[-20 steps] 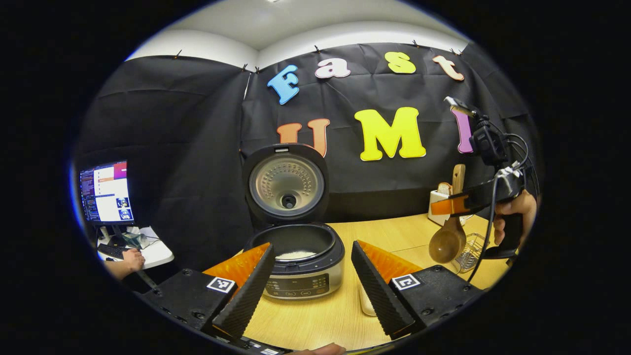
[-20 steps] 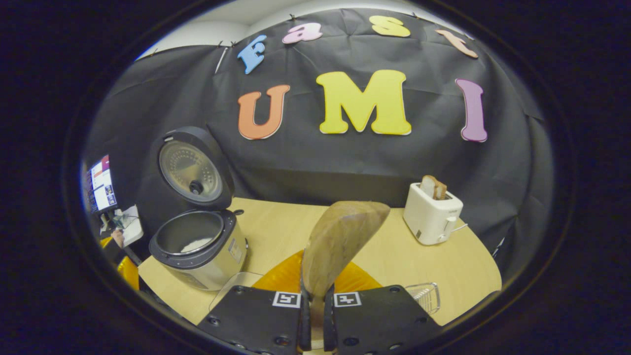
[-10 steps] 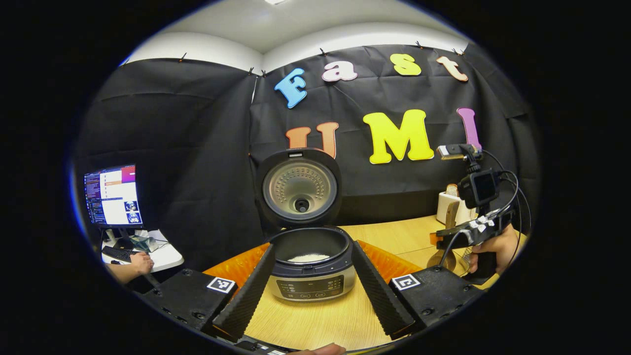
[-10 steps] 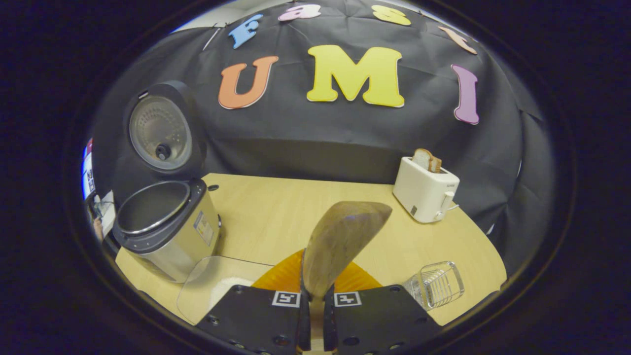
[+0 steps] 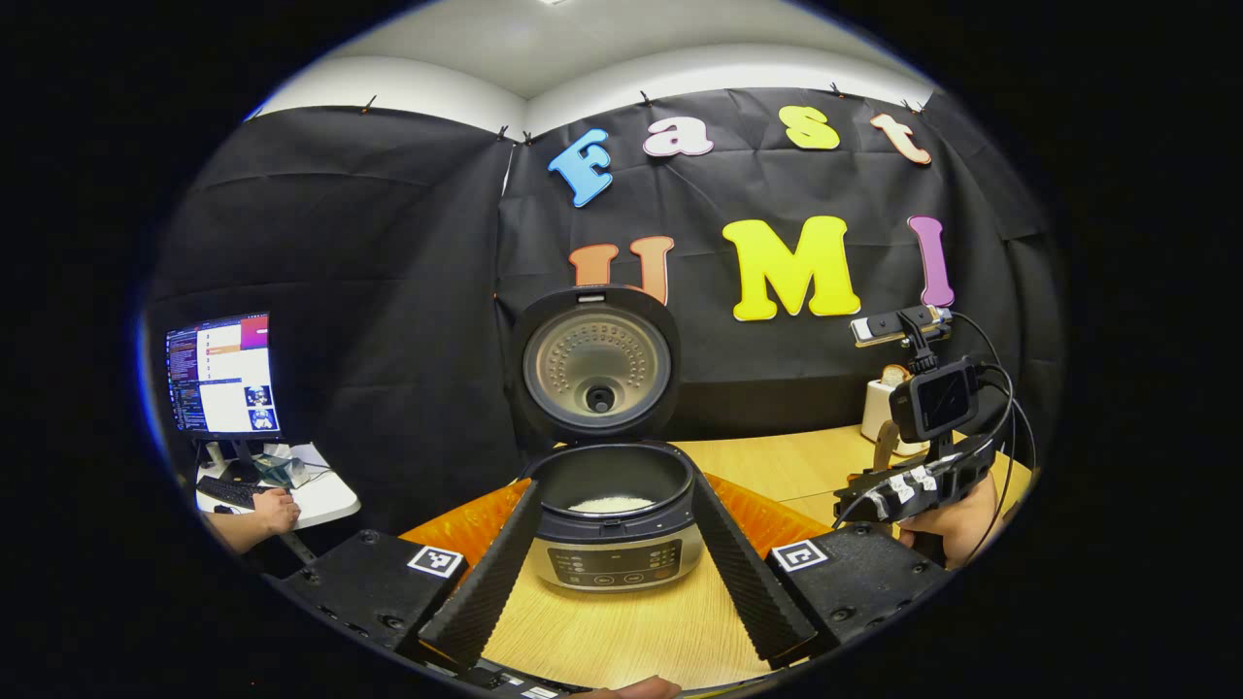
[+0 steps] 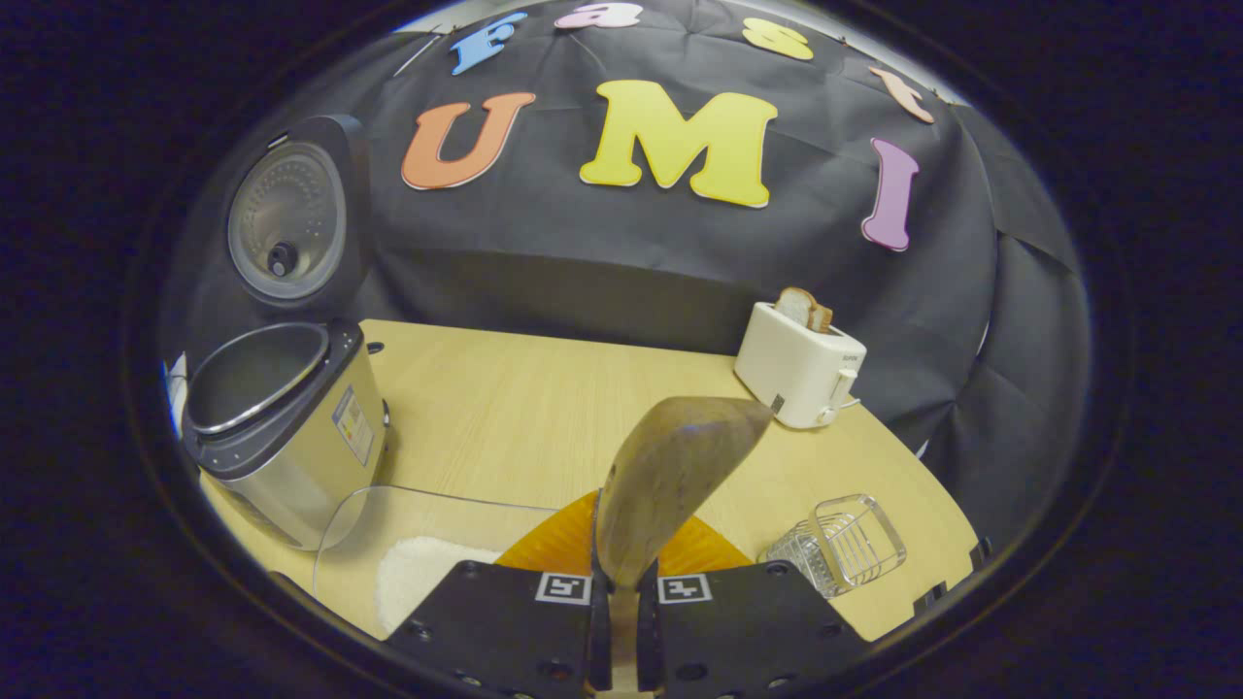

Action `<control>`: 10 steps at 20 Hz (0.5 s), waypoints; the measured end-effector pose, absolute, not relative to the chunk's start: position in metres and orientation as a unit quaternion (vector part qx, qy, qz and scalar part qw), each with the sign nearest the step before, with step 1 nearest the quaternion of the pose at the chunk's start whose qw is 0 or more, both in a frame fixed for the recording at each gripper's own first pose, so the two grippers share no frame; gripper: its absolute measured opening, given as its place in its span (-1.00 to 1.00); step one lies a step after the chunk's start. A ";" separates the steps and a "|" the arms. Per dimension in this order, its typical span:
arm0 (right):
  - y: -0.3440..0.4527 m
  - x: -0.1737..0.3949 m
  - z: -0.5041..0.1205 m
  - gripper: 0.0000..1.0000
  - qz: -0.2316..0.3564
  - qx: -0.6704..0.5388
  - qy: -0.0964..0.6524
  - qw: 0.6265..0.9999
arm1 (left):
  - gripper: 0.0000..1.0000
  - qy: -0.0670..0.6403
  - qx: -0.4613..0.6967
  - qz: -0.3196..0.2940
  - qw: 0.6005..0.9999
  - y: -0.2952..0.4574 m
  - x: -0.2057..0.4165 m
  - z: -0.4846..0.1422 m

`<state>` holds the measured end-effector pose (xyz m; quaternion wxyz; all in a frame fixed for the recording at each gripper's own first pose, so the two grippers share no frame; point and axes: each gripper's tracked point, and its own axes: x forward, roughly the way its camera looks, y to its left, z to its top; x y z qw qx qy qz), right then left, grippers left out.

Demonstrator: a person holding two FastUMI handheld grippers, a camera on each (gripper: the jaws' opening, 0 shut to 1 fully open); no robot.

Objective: Close the left gripper, press the button to open the rice cooker; take a wooden spoon from the chopstick holder with the right hand, scoop a spoonful of rice and pour it into the rice cooker, then put the wooden spoon back into the chopstick holder.

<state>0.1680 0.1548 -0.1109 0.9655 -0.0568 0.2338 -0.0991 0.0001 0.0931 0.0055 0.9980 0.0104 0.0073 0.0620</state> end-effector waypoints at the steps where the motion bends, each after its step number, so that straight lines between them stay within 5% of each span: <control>1: 0.155 0.168 -0.114 -0.80 -0.104 -0.058 0.236 0.964 | 0.98 0.010 0.010 0.060 0.998 0.093 0.001 0.004; 10: 0.181 0.168 -0.128 -0.80 -0.130 -0.047 0.249 0.959 | 1.00 0.022 -0.032 0.046 0.998 0.110 0.007 -0.005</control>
